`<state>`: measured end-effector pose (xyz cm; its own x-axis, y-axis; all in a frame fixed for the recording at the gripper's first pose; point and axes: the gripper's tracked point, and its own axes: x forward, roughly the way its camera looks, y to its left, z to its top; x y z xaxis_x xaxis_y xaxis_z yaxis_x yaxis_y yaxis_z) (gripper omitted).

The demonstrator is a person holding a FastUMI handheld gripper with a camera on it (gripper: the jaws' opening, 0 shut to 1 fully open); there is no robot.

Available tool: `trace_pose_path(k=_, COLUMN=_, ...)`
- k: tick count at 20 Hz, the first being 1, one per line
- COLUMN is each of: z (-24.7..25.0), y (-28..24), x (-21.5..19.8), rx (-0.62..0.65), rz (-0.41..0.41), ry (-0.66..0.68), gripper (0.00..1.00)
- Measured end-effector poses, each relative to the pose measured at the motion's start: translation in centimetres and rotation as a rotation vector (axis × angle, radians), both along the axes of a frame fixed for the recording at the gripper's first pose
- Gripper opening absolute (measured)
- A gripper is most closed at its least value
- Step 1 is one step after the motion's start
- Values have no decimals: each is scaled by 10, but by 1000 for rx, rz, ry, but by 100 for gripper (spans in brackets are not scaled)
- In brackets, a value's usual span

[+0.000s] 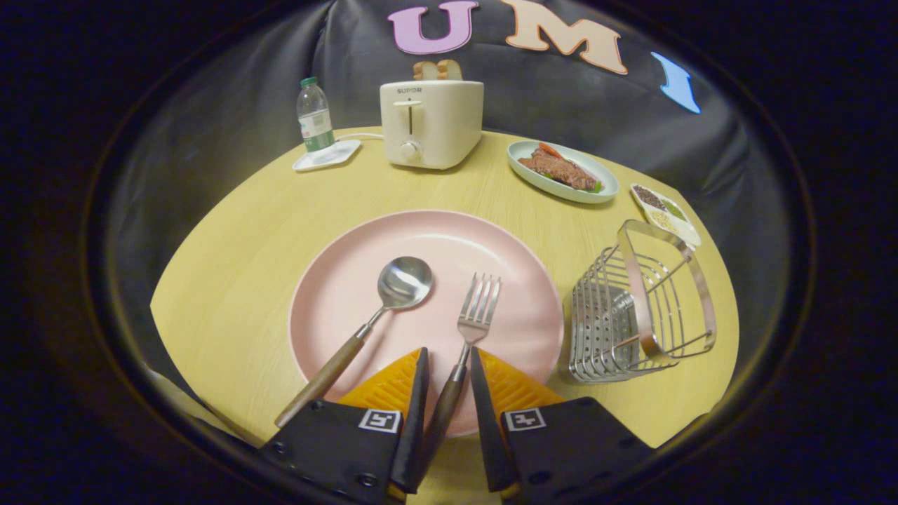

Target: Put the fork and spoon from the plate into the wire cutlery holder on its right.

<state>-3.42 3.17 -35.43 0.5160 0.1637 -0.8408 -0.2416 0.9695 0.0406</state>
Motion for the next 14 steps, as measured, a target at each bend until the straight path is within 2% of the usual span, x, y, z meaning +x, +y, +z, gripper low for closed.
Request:
trace_pose_path(k=1, z=14, y=-7, x=-6, rx=-9, rz=-17, ry=-4, gripper=25)
trace_pose_path(k=2, z=0, y=-4, x=-1, rx=-4, rz=-19, ry=11, gripper=18)
trace_pose_path(k=5, z=-10, y=1, x=11, rx=1, rz=-32, ry=24, gripper=17)
trace_pose_path(k=6, z=-4, y=-3, x=-1, rx=-7, rz=-33, ry=35, gripper=15)
trace_pose_path(k=9, z=2, y=4, x=-2, rx=0, rz=-27, ry=42, gripper=8)
trace_pose_path(k=14, z=24, y=1, x=4, rx=5, rz=-23, ry=64, gripper=8)
